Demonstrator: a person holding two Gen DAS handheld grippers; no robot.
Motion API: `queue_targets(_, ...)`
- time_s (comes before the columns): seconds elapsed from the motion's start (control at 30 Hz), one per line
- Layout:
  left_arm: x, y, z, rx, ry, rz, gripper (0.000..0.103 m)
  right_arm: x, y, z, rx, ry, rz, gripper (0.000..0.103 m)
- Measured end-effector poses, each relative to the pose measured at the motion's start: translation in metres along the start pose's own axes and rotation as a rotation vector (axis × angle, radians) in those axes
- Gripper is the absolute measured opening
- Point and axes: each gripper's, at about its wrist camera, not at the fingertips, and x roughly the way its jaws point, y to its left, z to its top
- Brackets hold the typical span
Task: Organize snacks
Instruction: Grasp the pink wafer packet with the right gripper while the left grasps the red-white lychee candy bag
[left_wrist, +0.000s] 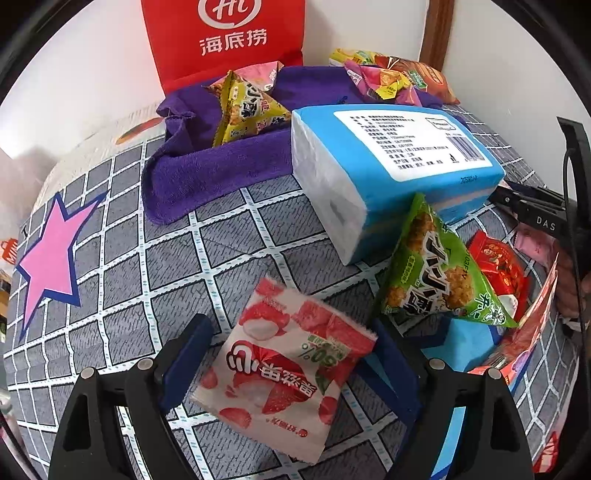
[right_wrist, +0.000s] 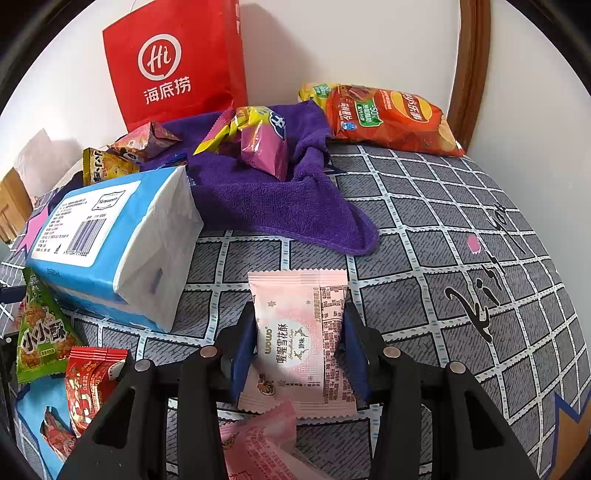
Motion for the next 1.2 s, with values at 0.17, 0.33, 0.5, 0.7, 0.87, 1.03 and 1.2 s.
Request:
queue_targets(0.17, 0.0, 0.0, -0.001, 0.001, -0.019, 0.007, 0.087, 0.0, -0.001, 0.0, 0.0, 0.0, 0.004, 0.047)
queue_targets(0.33, -0.001, 0.001, -0.003, -0.002, -0.031, 0.007, 0.087, 0.0, -0.002, 0.0, 0.002, 0.0, 0.012, 0.049)
queue_targets(0.5, -0.005, 0.001, -0.007, -0.006, -0.03, 0.008, 0.081, 0.0, -0.001, 0.0, 0.001, -0.001, 0.011, 0.05)
queue_targets(0.7, -0.007, -0.001, -0.005, -0.007, -0.03, 0.008, 0.075, 0.0, -0.001, 0.0, 0.001, -0.001, 0.013, 0.05)
queue_targets(0.87, -0.007, -0.003, -0.005, -0.009, -0.034, 0.008, 0.073, -0.001, -0.001, 0.0, 0.006, -0.002, 0.02, 0.05)
queue_targets(1.03, -0.009, -0.002, -0.005, -0.026, -0.041, 0.017, 0.065, 0.0, -0.002, 0.0, 0.016, -0.003, 0.03, 0.05)
queue_targets(1.2, -0.013, 0.009, -0.006, -0.049, -0.036, -0.014, 0.05, 0.001, -0.001, 0.0, 0.007, -0.003, 0.016, 0.05)
